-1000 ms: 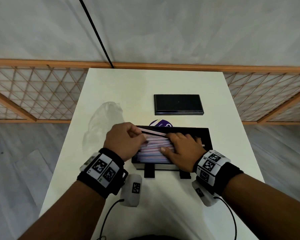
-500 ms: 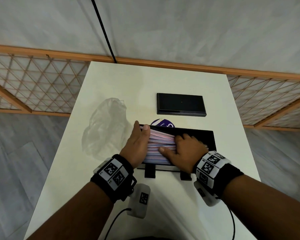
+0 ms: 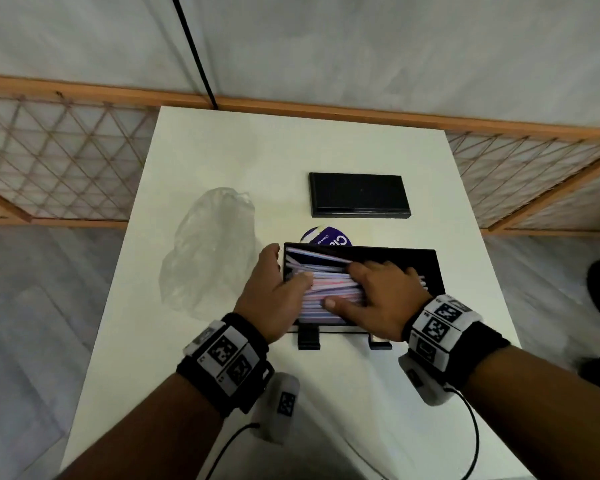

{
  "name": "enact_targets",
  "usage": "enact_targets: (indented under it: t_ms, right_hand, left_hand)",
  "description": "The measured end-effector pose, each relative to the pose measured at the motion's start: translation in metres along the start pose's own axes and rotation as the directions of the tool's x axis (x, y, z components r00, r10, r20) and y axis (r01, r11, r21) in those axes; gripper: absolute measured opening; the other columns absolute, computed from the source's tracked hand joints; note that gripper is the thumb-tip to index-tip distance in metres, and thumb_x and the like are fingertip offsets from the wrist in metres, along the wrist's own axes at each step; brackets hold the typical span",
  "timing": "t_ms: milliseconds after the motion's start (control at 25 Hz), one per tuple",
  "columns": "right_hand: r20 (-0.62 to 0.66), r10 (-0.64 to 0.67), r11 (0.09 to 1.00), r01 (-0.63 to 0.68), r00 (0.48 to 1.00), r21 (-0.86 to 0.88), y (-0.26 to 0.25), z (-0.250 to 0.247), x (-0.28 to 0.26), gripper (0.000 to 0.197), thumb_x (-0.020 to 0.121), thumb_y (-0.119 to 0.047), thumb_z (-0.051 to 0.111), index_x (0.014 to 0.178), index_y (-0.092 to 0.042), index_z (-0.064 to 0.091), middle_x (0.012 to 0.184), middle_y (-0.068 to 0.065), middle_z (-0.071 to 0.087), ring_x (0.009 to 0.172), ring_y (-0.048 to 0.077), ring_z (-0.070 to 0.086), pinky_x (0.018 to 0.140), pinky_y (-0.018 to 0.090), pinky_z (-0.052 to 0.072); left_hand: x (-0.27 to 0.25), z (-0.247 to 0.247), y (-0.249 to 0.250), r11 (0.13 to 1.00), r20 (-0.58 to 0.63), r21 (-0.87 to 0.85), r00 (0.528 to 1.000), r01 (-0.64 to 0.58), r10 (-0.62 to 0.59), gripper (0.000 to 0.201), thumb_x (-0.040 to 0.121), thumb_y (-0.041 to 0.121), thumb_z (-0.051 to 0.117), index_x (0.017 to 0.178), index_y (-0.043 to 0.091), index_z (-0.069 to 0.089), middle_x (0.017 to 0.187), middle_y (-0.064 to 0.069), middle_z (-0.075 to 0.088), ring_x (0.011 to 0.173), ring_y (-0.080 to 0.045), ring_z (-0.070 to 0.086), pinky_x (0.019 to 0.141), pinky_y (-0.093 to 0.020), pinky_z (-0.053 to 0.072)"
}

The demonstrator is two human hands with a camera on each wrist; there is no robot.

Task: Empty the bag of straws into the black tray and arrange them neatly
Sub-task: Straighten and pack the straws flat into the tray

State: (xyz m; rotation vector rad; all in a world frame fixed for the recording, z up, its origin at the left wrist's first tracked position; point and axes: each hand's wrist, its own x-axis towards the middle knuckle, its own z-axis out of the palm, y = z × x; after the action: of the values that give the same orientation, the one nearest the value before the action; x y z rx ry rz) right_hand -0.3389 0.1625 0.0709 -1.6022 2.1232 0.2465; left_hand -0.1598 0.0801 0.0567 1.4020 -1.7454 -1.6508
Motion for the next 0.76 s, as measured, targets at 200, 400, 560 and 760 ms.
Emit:
enact_targets:
  t_ms: [200, 400, 560, 760]
  right_hand:
    - [0.029, -0.069, 0.997, 0.068, 0.997, 0.035, 0.008, 0.001, 0.001, 0.081, 0.070, -0.090, 0.035, 0.129, -0.036, 0.047, 0.125, -0.007, 0.053, 0.115, 0.024, 0.046, 0.100, 0.048, 0.032]
    - [0.008, -0.125, 0.990, 0.125, 0.992, 0.060, 0.009, 0.004, 0.003, 0.077, 0.071, -0.088, 0.036, 0.119, -0.029, 0.047, 0.124, -0.004, 0.058, 0.112, 0.023, 0.053, 0.102, 0.047, 0.034]
    - [0.031, -0.116, 0.992, 0.115, 0.993, 0.051, 0.007, 0.002, 0.006, 0.085, 0.067, -0.091, 0.033, 0.130, -0.035, 0.045, 0.128, -0.007, 0.054, 0.119, 0.024, 0.051, 0.105, 0.052, 0.032]
    - [0.094, -0.154, 0.985, 0.145, 0.984, 0.092, 0.010, -0.005, 0.009, 0.062, 0.072, -0.081, 0.046, 0.119, -0.041, 0.051, 0.120, -0.013, 0.061, 0.119, 0.025, 0.048, 0.101, 0.054, 0.024]
  left_hand:
    - [-0.004, -0.009, 0.025, 0.978, -0.280, 0.199, 0.960, 0.055, 0.003, 0.026, 0.085, 0.019, 0.067, 0.109, 0.021, 0.057, 0.094, 0.008, 0.062, 0.075, -0.003, 0.056, 0.063, -0.016, 0.038]
    - [-0.012, -0.001, 0.037, 0.975, -0.302, 0.211, 0.953, 0.074, -0.008, 0.007, 0.088, 0.020, 0.061, 0.090, 0.022, 0.068, 0.091, 0.009, 0.068, 0.082, -0.011, 0.063, 0.070, -0.023, 0.046]
    - [-0.013, -0.005, 0.039, 0.989, -0.330, 0.114, 0.942, 0.098, -0.056, 0.013, 0.084, 0.025, 0.059, 0.074, 0.025, 0.069, 0.082, 0.007, 0.071, 0.084, -0.026, 0.068, 0.082, -0.042, 0.054]
    - [-0.015, -0.001, 0.057, 0.981, -0.266, -0.043, 0.944, 0.189, -0.194, 0.011, 0.083, 0.016, 0.061, 0.079, 0.010, 0.069, 0.081, -0.009, 0.072, 0.062, -0.028, 0.064, 0.052, -0.030, 0.043]
